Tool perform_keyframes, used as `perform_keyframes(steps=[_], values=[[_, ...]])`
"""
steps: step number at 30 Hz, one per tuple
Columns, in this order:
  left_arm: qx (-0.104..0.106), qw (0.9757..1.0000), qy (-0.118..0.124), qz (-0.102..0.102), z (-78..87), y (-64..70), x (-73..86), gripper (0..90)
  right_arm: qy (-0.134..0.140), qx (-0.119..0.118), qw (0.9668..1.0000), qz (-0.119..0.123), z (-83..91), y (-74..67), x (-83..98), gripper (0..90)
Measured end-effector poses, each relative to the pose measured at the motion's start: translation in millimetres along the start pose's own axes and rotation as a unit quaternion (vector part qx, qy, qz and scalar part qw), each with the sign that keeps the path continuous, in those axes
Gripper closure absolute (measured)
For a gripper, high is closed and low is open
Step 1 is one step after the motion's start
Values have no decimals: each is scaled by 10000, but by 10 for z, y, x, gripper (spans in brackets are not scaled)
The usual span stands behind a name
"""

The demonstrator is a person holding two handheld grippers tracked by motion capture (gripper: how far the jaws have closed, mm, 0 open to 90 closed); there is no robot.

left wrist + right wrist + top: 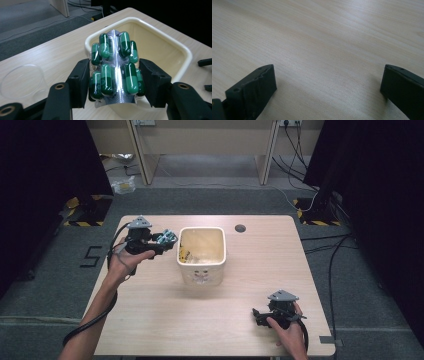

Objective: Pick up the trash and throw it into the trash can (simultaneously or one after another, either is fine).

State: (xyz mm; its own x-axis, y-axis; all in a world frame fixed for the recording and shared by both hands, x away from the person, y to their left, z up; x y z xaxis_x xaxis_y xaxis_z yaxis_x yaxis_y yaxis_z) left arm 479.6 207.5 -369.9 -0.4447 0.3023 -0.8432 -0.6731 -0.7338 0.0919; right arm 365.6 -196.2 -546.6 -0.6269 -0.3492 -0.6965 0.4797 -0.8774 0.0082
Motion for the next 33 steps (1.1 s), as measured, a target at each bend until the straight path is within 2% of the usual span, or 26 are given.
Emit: perform_keyframes(steps=[5, 14, 33], values=[[22, 9998, -13, -180, -59, 123, -98, 438, -3, -1, 10000, -1, 0, 0, 0, 4], [229, 9992, -67, -333, -229, 318, -189, 434, 3, 0, 10000, 12, 0, 2, -1, 4], [394, 9969, -420, -529, -554, 516, -173, 406, 10, -15, 10000, 32, -2, -2, -1, 4]])
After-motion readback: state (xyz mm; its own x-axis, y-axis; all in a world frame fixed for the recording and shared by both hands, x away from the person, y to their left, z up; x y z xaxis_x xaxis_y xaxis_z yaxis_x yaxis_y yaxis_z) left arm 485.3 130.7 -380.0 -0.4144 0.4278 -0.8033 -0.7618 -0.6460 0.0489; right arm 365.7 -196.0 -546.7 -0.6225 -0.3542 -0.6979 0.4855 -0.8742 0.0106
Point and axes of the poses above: each handheld gripper's, and its own axes: z roughly backward along the jaws, x roughly out of its underside, y roughly to its right, the point moved 4 cm from there along -z, roughly forward along the jaws
